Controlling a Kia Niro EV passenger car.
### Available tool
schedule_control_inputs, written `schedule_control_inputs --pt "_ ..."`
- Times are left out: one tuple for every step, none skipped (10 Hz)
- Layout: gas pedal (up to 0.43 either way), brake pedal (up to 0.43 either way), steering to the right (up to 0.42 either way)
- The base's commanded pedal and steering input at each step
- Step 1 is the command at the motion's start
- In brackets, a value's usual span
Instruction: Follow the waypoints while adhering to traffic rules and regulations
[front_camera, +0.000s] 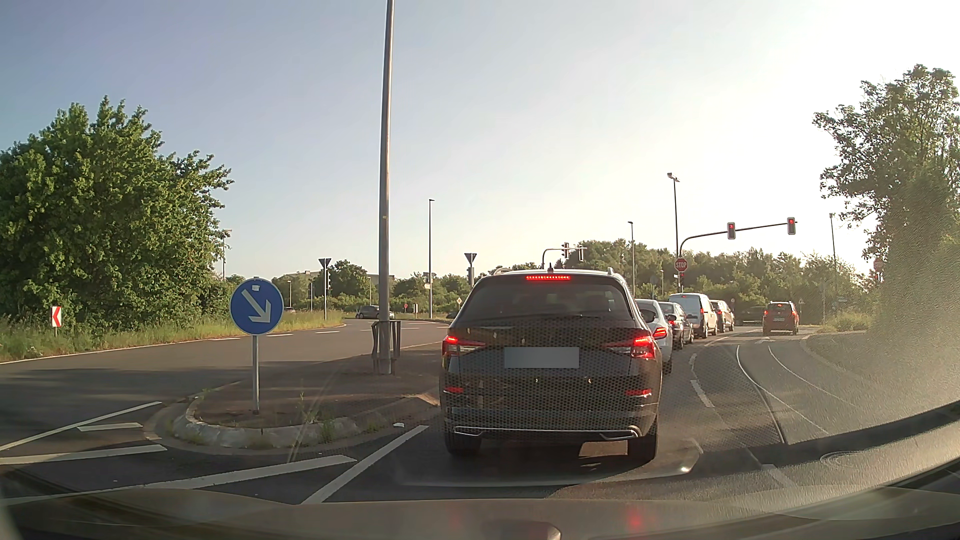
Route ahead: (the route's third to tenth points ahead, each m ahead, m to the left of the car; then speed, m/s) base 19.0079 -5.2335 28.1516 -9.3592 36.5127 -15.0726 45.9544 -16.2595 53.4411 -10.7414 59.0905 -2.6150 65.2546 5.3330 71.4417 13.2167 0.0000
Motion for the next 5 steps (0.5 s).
schedule_control_inputs --pt "0.000 0.433 0.052" --pt "0.000 0.433 0.052" --pt "0.000 0.433 0.052" --pt "0.000 0.433 0.052" --pt "0.000 0.433 0.052"
